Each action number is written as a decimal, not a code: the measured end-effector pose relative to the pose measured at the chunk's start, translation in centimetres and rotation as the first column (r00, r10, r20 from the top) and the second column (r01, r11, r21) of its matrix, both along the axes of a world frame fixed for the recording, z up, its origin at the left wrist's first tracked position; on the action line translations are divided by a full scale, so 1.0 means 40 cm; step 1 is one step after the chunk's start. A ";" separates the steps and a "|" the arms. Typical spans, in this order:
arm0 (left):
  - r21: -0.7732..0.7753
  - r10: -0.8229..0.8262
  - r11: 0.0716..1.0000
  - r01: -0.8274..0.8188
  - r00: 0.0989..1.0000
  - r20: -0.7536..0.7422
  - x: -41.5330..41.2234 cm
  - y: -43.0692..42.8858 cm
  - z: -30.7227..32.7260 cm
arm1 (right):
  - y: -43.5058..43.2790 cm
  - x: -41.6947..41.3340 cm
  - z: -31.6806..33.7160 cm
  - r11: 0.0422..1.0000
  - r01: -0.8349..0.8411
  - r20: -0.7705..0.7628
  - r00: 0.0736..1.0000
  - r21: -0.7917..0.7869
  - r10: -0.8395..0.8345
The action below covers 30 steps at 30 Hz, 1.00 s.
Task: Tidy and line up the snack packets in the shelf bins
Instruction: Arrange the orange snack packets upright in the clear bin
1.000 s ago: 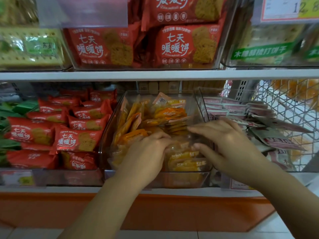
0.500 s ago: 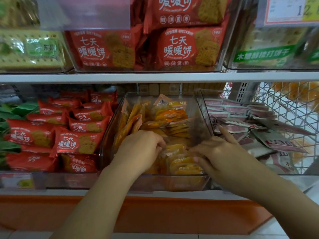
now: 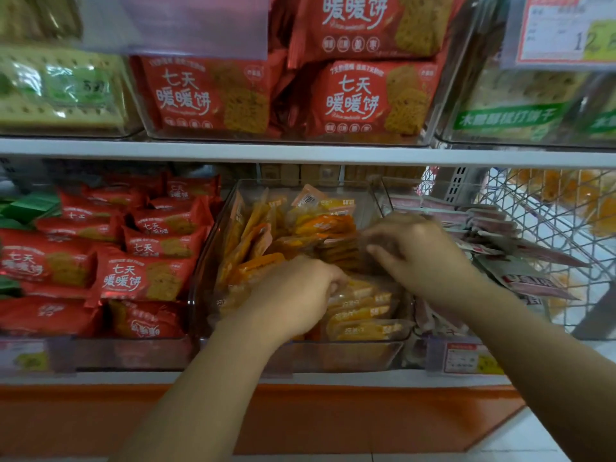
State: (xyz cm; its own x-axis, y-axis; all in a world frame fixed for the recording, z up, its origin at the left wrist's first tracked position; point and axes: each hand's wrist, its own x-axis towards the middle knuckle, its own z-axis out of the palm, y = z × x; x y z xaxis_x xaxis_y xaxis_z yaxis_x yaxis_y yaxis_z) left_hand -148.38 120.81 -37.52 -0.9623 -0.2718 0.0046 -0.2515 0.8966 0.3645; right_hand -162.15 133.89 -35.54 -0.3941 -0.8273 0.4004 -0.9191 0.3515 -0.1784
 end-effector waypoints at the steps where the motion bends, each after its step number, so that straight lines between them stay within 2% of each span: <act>1: -0.009 0.004 1.000 -0.004 1.000 -0.024 0.006 0.008 -0.003 | -0.029 -0.016 0.010 0.996 0.063 -0.022 0.998 0.067 -0.062; 4: -0.033 0.018 0.999 -0.023 0.989 -0.146 0.024 0.016 -0.021 | -0.109 -0.051 0.024 0.941 0.204 -0.179 0.971 0.269 -0.159; 7: 0.032 0.029 0.999 -0.023 0.976 -0.216 0.038 0.006 -0.018 | -0.126 -0.053 0.039 0.942 0.240 -0.257 0.950 0.235 -0.178; 10: 0.080 0.063 0.996 -0.040 0.948 -0.313 0.049 -0.012 0.001 | -0.075 -0.026 0.029 0.983 0.182 -0.142 0.973 0.007 -0.180; 13: 0.283 0.215 0.951 -0.124 0.922 -0.321 0.052 -0.023 0.010 | -0.001 0.017 0.014 0.974 0.094 0.130 0.989 -0.205 -0.068; 15: 0.498 0.320 0.858 -0.122 0.887 -0.334 0.053 -0.020 0.014 | 0.044 0.055 0.017 0.959 0.023 0.289 0.955 -0.282 0.062; 17: 0.696 0.431 0.714 -0.079 0.833 -0.347 0.054 -0.009 0.022 | 0.077 0.095 0.021 0.944 -0.094 0.368 0.905 -0.315 0.213; 19: 0.820 0.522 0.572 -0.028 0.784 -0.337 0.058 -0.001 0.027 | 0.094 0.119 0.022 0.924 -0.202 0.335 0.889 -0.325 0.313; 22: 0.889 0.594 0.458 0.025 0.735 -0.327 0.057 -0.002 0.023 | 0.089 0.126 0.031 0.920 -0.282 0.296 0.885 -0.271 0.358; 24: 0.895 0.645 0.446 0.027 0.683 -0.343 0.060 -0.018 0.022 | 0.071 0.120 0.039 0.925 -0.270 0.366 0.860 -0.267 0.357; 27: 0.845 0.713 0.530 -0.066 0.575 -0.402 0.091 -0.052 0.048 | 0.019 0.072 0.038 0.950 -0.118 0.395 0.889 -0.290 0.232; 30: 0.822 0.750 0.556 -0.124 0.500 -0.432 0.123 -0.083 0.070 | -0.060 0.005 0.031 0.990 0.000 0.317 0.947 -0.142 0.045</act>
State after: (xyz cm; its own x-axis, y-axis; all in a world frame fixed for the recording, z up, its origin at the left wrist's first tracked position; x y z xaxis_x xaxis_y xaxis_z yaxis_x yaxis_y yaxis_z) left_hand -143.45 117.48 -34.70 -0.4439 -0.8748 0.1941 0.0758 0.1792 0.9809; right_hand -161.95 131.51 -34.32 -0.5018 -0.7829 0.3677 -0.8133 0.2823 -0.5087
